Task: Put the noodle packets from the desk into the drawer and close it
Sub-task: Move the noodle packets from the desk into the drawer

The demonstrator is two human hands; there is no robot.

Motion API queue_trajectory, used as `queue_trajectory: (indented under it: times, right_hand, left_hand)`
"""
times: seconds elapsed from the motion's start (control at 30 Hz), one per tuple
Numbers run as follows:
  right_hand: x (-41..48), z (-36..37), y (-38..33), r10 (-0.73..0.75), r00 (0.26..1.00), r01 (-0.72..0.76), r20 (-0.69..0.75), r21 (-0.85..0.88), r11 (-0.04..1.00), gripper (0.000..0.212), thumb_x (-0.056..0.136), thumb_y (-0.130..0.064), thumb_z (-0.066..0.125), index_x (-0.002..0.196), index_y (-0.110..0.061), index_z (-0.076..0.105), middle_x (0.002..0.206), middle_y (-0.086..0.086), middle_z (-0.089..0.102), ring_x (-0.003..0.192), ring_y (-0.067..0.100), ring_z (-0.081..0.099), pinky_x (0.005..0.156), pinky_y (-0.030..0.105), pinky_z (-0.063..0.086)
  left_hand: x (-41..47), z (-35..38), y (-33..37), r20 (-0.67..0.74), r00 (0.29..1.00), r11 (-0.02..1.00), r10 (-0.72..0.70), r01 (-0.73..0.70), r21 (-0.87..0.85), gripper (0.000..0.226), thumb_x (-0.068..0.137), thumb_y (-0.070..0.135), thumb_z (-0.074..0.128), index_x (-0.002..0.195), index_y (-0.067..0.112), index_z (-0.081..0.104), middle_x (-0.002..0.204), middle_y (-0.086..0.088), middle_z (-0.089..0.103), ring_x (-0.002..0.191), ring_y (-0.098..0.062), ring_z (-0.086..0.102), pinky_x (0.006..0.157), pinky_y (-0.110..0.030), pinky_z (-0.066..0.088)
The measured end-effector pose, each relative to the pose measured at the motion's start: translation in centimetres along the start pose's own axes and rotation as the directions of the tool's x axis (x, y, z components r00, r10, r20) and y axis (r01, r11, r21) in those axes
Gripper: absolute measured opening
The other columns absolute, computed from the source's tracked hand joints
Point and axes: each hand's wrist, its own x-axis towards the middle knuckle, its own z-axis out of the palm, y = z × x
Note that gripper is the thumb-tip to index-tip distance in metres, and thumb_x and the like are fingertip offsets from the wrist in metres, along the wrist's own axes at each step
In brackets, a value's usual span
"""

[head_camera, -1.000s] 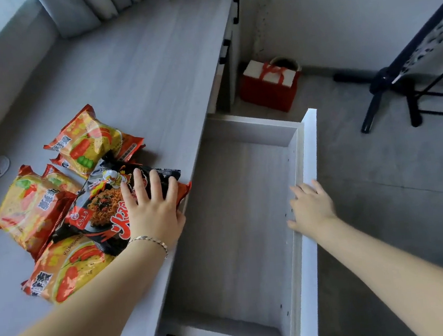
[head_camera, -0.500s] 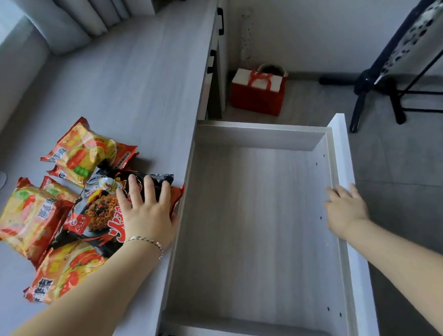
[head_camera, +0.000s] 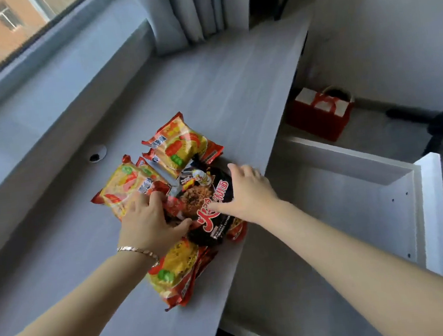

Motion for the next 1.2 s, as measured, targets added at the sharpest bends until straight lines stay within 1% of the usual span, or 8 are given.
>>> queue_trajectory:
  times: [0.1,0.23,0.4,0.6,0.7,0.83,1.03,1.2]
  right_hand:
    - [1.7,1.0,-1.9,0.089,0.990,-0.076,0.106,-0.120,0.990,0.123,0.057,-0.077,0.062,0.147,-0.010,0.010,0.152,0.019,0.024,0.140,0.036,0.023,0.111,0.051,0.025]
    - [2.8,0.7,-2.3,0.217,0.964,-0.208,0.156,-0.072,0.976,0.124,0.050,-0.073,0.070,0.142,-0.004,0.023,0.146,0.018,0.032,0.135,0.036,0.030,0.109,0.050,0.030]
    - [1.9,0.6,-1.2,0.271,0.947,-0.279,0.174,0.029,0.960,0.123,0.053,-0.071,0.071,0.142,-0.003,0.021,0.146,0.015,0.038,0.137,0.032,0.033,0.110,0.046,0.028]
    - [-1.1,0.0,0.6,0.222,0.972,-0.180,-0.078,0.362,0.915,0.088,0.059,-0.053,0.079,0.122,-0.009,0.038,0.119,0.005,0.057,0.113,0.024,0.055,0.100,0.041,0.043]
    - [-2.2,-0.5,2.8,0.254,0.967,-0.198,0.026,0.706,0.680,0.066,0.060,-0.034,0.085,0.114,-0.009,0.056,0.113,0.001,0.063,0.100,0.018,0.062,0.087,0.036,0.054]
    - [-3.9,-0.5,7.3,0.327,0.933,-0.240,0.153,0.939,0.246,0.016,0.075,-0.018,0.074,0.087,-0.008,0.070,0.090,0.012,0.074,0.065,0.012,0.069,0.056,0.018,0.056]
    - [-5.9,2.1,17.3,0.658,0.660,-0.191,0.362,0.928,-0.319,0.015,0.083,-0.027,0.066,0.077,-0.018,0.055,0.081,0.003,0.059,0.068,0.013,0.054,0.039,0.015,0.051]
    - [-6.6,5.8,23.7,0.766,0.457,-0.242,0.452,0.892,-0.382,0.043,0.078,-0.028,0.071,0.114,-0.013,0.053,0.117,0.010,0.058,0.069,0.013,0.053,0.045,0.021,0.045]
  left_hand:
    - [-0.7,0.6,-1.2,0.162,0.983,0.991,-0.086,0.068,0.114,0.101,0.060,0.075,0.062,0.134,0.014,0.033,0.134,-0.011,0.040,0.123,-0.029,0.038,0.098,-0.040,0.046]
    - [-0.7,2.1,-1.1,0.248,0.955,0.964,-0.165,0.103,0.244,0.131,0.055,0.079,0.063,0.149,0.015,-0.002,0.148,-0.014,0.024,0.137,-0.033,0.025,0.110,-0.049,0.031]
    - [-0.6,2.5,-0.8,0.224,0.960,0.952,-0.167,0.098,0.291,0.136,0.054,0.081,0.061,0.148,0.015,-0.012,0.145,-0.015,0.030,0.134,-0.034,0.030,0.110,-0.048,0.032]
    - [-1.2,2.6,-0.6,0.176,0.968,0.957,-0.181,0.133,0.256,0.129,0.058,0.080,0.059,0.148,0.025,-0.016,0.143,-0.016,0.024,0.131,-0.036,0.030,0.107,-0.050,0.030]
    - [-1.8,1.7,-0.2,0.179,0.968,0.959,-0.174,0.125,0.256,0.125,0.059,0.080,0.058,0.147,0.030,-0.016,0.144,-0.017,0.020,0.128,-0.036,0.033,0.102,-0.044,0.040]
    - [-2.8,-0.7,2.4,0.138,0.979,0.965,-0.150,0.115,0.236,0.112,0.059,0.086,0.049,0.147,0.037,0.001,0.152,-0.014,0.005,0.136,-0.041,0.018,0.108,-0.053,0.030]
    - [-3.3,-2.9,11.6,-0.018,0.997,0.997,0.073,-0.073,0.002,0.085,0.065,0.080,0.049,0.138,0.044,0.024,0.155,-0.003,-0.004,0.137,-0.041,0.009,0.110,-0.055,0.021]
    - [-2.6,2.3,19.0,0.070,0.961,0.960,0.268,-0.260,-0.102,0.079,0.067,0.077,0.051,0.135,0.044,0.028,0.156,-0.001,0.001,0.136,-0.038,0.015,0.108,-0.053,0.027]
